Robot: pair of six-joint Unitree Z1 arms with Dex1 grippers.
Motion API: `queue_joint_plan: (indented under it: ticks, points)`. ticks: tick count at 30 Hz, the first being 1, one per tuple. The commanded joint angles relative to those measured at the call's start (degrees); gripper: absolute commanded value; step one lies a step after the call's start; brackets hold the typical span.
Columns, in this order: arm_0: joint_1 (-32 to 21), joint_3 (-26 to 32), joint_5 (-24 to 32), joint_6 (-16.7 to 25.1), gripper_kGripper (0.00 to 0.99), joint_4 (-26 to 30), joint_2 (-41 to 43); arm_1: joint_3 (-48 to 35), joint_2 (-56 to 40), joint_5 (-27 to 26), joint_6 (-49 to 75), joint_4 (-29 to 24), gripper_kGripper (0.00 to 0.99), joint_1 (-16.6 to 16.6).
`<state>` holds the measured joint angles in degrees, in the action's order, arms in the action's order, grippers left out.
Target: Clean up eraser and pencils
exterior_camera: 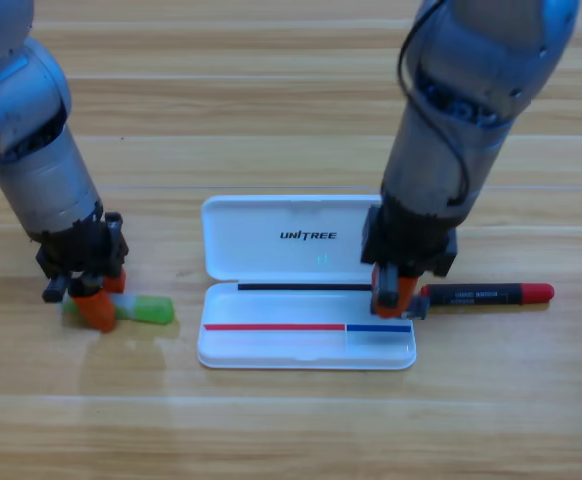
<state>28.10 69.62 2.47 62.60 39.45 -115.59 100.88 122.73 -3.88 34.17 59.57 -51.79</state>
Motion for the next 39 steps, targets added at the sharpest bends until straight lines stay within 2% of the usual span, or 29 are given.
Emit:
queue_joint_plan:
  ticks: [1,7,24,25,28,29,32,37,39]
  points:
    - [0.99,-1.33,0.25,0.32,0.0,-0.61,-2.45,0.46,5.41,-2.19,0.81,1.34,0.0,-2.62]
    - [0.99,-0.8,-0.36,-0.82,0.0,-0.43,0.45,1.34,7.79,-1.57,1.08,1.34,0.0,-2.62]
    - [1.78,5.09,-1.95,-3.54,0.0,7.48,2.91,2.66,8.66,0.89,0.99,1.34,0.0,-1.92]
    - [2.05,5.88,-2.21,-3.89,0.0,8.36,2.91,2.57,8.58,0.97,0.99,1.34,0.072,-1.92]
    - [3.1,8.78,-2.56,-5.3,0.0,11.35,3.18,2.57,8.05,1.24,0.73,1.34,0.526,-1.92]
    - [3.54,10.01,-2.74,-5.65,0.0,12.58,3.27,2.57,7.79,1.41,0.64,1.34,0.601,-1.92]
    - [4.77,13.09,-3.26,-7.06,0.0,15.65,3.44,2.22,6.64,1.77,0.37,1.34,0.719,-1.92]
    - [6.62,15.9,-3.97,-8.73,0.0,18.29,3.53,-0.25,-0.04,1.77,-0.15,2.13,0.727,-2.18]
    - [7.58,17.31,-4.05,-9.78,0.0,19.43,3.44,-2.18,-5.13,1.5,-0.24,3.63,0.79,-2.79]
